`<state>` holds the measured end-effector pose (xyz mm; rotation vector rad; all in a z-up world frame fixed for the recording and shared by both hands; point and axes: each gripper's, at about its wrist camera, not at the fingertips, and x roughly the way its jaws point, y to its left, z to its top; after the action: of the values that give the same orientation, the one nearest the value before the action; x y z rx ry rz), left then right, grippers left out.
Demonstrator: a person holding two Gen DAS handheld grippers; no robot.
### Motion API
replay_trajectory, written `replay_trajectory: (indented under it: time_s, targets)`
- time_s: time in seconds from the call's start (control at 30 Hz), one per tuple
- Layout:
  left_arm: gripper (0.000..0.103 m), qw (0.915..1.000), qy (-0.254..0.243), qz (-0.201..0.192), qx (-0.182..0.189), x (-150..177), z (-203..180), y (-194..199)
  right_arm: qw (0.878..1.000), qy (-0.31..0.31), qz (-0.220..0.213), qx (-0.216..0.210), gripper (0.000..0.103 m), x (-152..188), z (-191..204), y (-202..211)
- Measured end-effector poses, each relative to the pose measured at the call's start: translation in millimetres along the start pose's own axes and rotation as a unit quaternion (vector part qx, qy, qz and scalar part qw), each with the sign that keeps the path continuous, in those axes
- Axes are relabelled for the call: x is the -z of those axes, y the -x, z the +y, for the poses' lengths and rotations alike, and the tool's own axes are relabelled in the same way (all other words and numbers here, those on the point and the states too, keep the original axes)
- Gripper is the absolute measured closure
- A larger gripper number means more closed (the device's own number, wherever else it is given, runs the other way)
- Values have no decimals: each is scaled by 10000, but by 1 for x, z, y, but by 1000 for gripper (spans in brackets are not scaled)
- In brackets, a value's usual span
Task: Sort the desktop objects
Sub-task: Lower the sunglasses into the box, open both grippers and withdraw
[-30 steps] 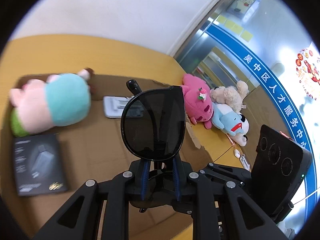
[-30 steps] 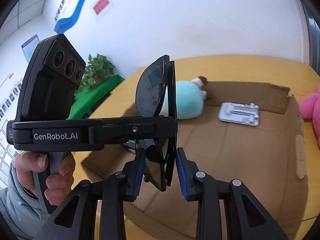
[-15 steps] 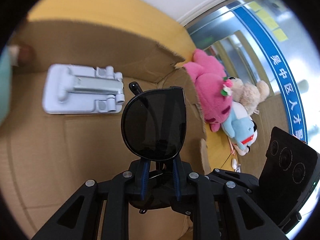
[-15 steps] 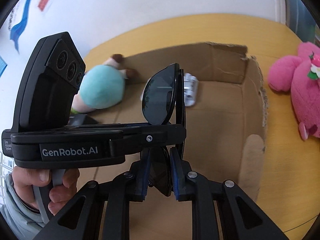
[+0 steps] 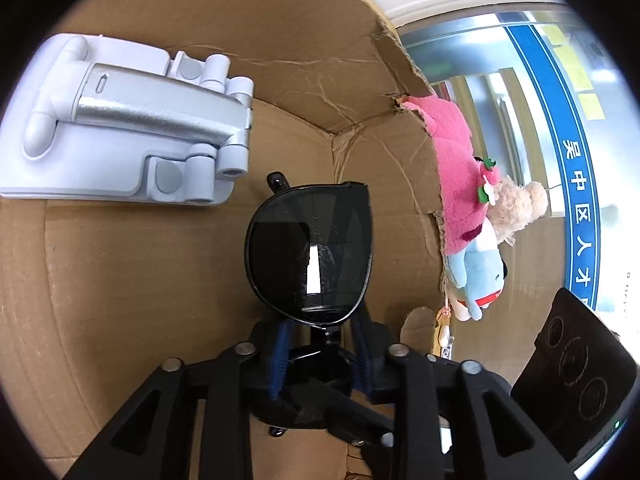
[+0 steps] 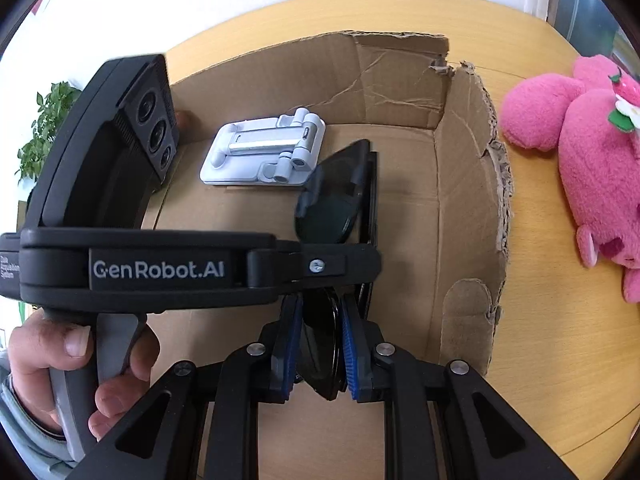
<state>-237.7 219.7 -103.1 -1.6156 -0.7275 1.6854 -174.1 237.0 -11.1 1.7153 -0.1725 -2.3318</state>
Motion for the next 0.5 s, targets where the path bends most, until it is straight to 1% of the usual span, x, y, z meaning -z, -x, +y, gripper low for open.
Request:
replay_trajectory:
  time_s: [0.03,0.07,0.1,0.13,0.2,0.23,0.27,0.3,0.37,0.4,0.43,0.47,0.5]
  targets:
    - [63,10000,-27,-14,-42,1,-3,2,10000,5,1,24,84,0,2,0]
    - [51,9999,-70,-46,-90,3,-6,5,10000,15,-8,41,84,0,2,-1]
    - [46,9998,-103,-77,-162,5,-8,9,10000,45,-33,69,84,1,3,0]
    - [44,9996,-117,-138,-214,7,-11,14,9999,67,-73,82,83,2,4,2]
    - [44,9994,-133,-237,-220,11,-17,29,9994,176,-210,233,82,10,11,13]
    - [44,9992,-209,-278,-215,14,-21,37,9984,334,-332,322,78,17,17,23]
    - [44,9986,-348,-358,-198,18,-29,48,9975,438,-410,369,72,24,20,30]
    - [44,9977,-479,-434,-211,22,-35,58,9965,524,-506,421,68,31,24,39]
    - [44,9941,-826,-634,-312,36,-51,83,9939,600,-814,432,50,48,29,62]
    - [44,9911,-1019,-751,-407,45,-58,95,9926,598,-980,400,46,57,31,74]
    - [44,9866,-1243,-913,-528,55,-66,109,9910,604,-1130,395,39,66,34,84]
    - [44,9804,-1492,-1107,-650,68,-73,126,9890,614,-1289,397,35,74,36,94]
    - [43,9732,-1725,-1316,-763,82,-79,143,9868,622,-1442,390,33,82,38,105]
